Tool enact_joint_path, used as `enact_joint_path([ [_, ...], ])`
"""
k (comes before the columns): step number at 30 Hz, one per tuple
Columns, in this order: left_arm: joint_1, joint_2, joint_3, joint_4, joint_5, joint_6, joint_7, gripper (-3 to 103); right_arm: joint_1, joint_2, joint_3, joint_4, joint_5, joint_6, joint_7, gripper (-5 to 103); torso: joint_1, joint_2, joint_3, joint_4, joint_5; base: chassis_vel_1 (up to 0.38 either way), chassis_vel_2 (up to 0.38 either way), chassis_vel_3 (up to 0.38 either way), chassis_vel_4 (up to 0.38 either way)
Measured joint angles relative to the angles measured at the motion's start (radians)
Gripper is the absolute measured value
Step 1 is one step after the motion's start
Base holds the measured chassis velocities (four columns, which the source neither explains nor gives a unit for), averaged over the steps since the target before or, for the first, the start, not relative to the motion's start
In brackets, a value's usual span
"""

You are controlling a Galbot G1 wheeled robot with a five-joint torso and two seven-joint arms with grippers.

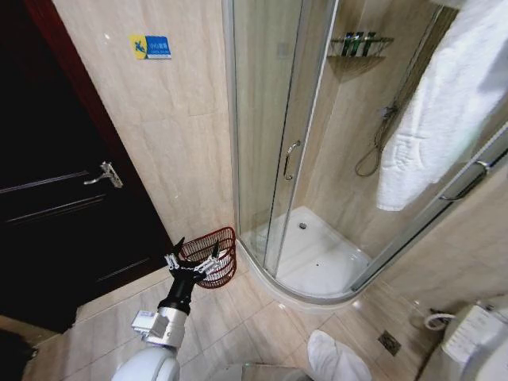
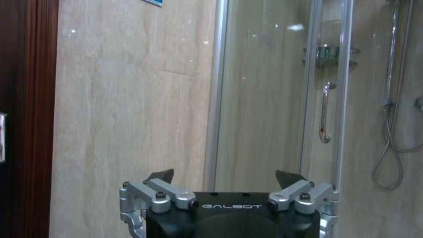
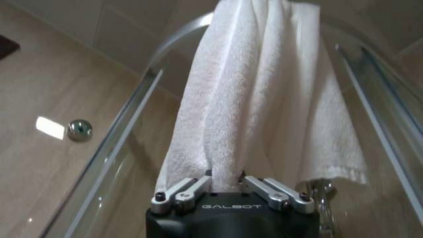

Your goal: Discard the used towel into the hamper.

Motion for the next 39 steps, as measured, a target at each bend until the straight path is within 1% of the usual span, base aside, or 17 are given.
enact_joint_path([
  [2, 0.000, 0.000, 0.000, 0.000, 0.000, 0.000, 0.000, 100, -0.014, -0.001, 0.011, 0.009, 0.001, 0.015, 0.001, 8, 0.000, 0.000, 0.000, 0.0000, 0.0000, 0.000, 0.000, 0.000, 0.000],
  [5, 0.000, 0.000, 0.000, 0.000, 0.000, 0.000, 0.000, 100, -0.116, 0.010, 0.087, 0.069, -0.001, 0.043, 0.001, 8, 0.000, 0.000, 0.000, 0.0001, -0.0006, 0.000, 0.000, 0.000, 0.000],
  [6, 0.000, 0.000, 0.000, 0.000, 0.000, 0.000, 0.000, 100, -0.116, 0.010, 0.087, 0.069, -0.001, 0.043, 0.001, 8, 0.000, 0.000, 0.000, 0.0001, -0.0006, 0.000, 0.000, 0.000, 0.000],
  [10, 0.000, 0.000, 0.000, 0.000, 0.000, 0.000, 0.000, 100, -0.307, 0.044, 0.215, 0.150, -0.011, 0.063, -0.016, 8, 0.000, 0.000, 0.000, 0.0000, -0.0005, 0.000, 0.000, 0.000, 0.000],
  [12, 0.000, 0.000, 0.000, 0.000, 0.000, 0.000, 0.000, 100, -0.320, 0.048, 0.224, 0.154, -0.011, 0.064, -0.018, 8, 0.000, 0.000, 0.000, 0.0000, -0.0006, 0.000, 0.000, 0.000, 0.000],
  [13, 0.000, 0.000, 0.000, 0.000, 0.000, 0.000, 0.000, 100, -0.400, 0.070, 0.270, 0.180, -0.014, 0.074, -0.030, 8, 0.000, 0.000, 0.000, -0.0002, -0.0003, 0.000, 0.000, 0.000, 0.000],
  [18, 0.000, 0.000, 0.000, 0.000, 0.000, 0.000, 0.000, 100, -0.511, 0.127, 0.329, 0.223, -0.022, 0.103, -0.048, 8, 0.000, 0.000, 0.000, 0.0002, -0.0004, 0.000, 0.000, 0.000, 0.000],
  [20, 0.000, 0.000, 0.000, 0.000, 0.000, 0.000, 0.000, 100, -0.600, 0.196, 0.370, 0.262, -0.040, 0.128, -0.065, 8, 0.000, 0.000, 0.000, 0.0000, -0.0002, 0.000, 0.000, 0.000, 0.000],
  [22, 0.000, 0.000, 0.000, 0.000, 0.000, 0.000, 0.000, 100, -0.645, 0.237, 0.381, 0.282, -0.057, 0.148, -0.074, 8, 0.000, 0.000, 0.000, -0.0002, -0.0004, 0.000, 0.000, 0.000, 0.000],
  [23, 0.000, 0.000, 0.000, 0.000, 0.000, 0.000, 0.000, 100, -0.645, 0.237, 0.381, 0.282, -0.057, 0.148, -0.074, 8, 0.000, 0.000, 0.000, -0.0002, -0.0004, 0.000, 0.000, 0.000, 0.000],
  [27, 0.000, 0.000, 0.000, 0.000, 0.000, 0.000, 0.000, 100, -0.749, 0.356, 0.374, 0.315, -0.127, 0.220, -0.105, 8, 0.000, 0.000, 0.000, -0.0001, -0.0002, 0.000, 0.000, 0.000, 0.000],
  [31, 0.000, 0.000, 0.000, 0.000, 0.000, 0.000, 0.000, 100, -0.771, 0.389, 0.361, 0.323, -0.149, 0.238, -0.113, 8, 0.000, 0.000, 0.000, 0.0000, -0.0004, 0.000, 0.000, 0.000, 0.000],
  [32, 0.000, 0.000, 0.000, 0.000, 0.000, 0.000, 0.000, 100, -0.801, 0.427, 0.340, 0.331, -0.181, 0.266, -0.128, 8, 0.000, 0.000, 0.000, 0.0000, -0.0008, 0.000, 0.000, 0.000, 0.000],
  [34, 0.000, 0.000, 0.000, 0.000, 0.000, 0.000, 0.000, 100, -0.830, 0.468, 0.316, 0.334, -0.221, 0.294, -0.146, 8, 0.000, 0.000, 0.000, 0.0000, -0.0005, 0.000, 0.000, 0.000, 0.000],
  [35, 0.000, 0.000, 0.000, 0.000, 0.000, 0.000, 0.000, 100, -0.830, 0.468, 0.316, 0.334, -0.221, 0.294, -0.146, 8, 0.000, 0.000, 0.000, 0.0000, -0.0005, 0.000, 0.000, 0.000, 0.000],
  [38, 0.000, 0.000, 0.000, 0.000, 0.000, 0.000, 0.000, 100, -0.870, 0.527, 0.288, 0.336, -0.264, 0.326, -0.166, 8, 0.000, 0.000, 0.000, -0.0001, -0.0002, 0.000, 0.000, 0.000, 0.000],
  [39, 0.000, 0.000, 0.000, 0.000, 0.000, 0.000, 0.000, 100, -0.870, 0.527, 0.288, 0.336, -0.264, 0.326, -0.166, 8, 0.000, 0.000, 0.000, -0.0001, -0.0002, 0.000, 0.000, 0.000, 0.000],
])
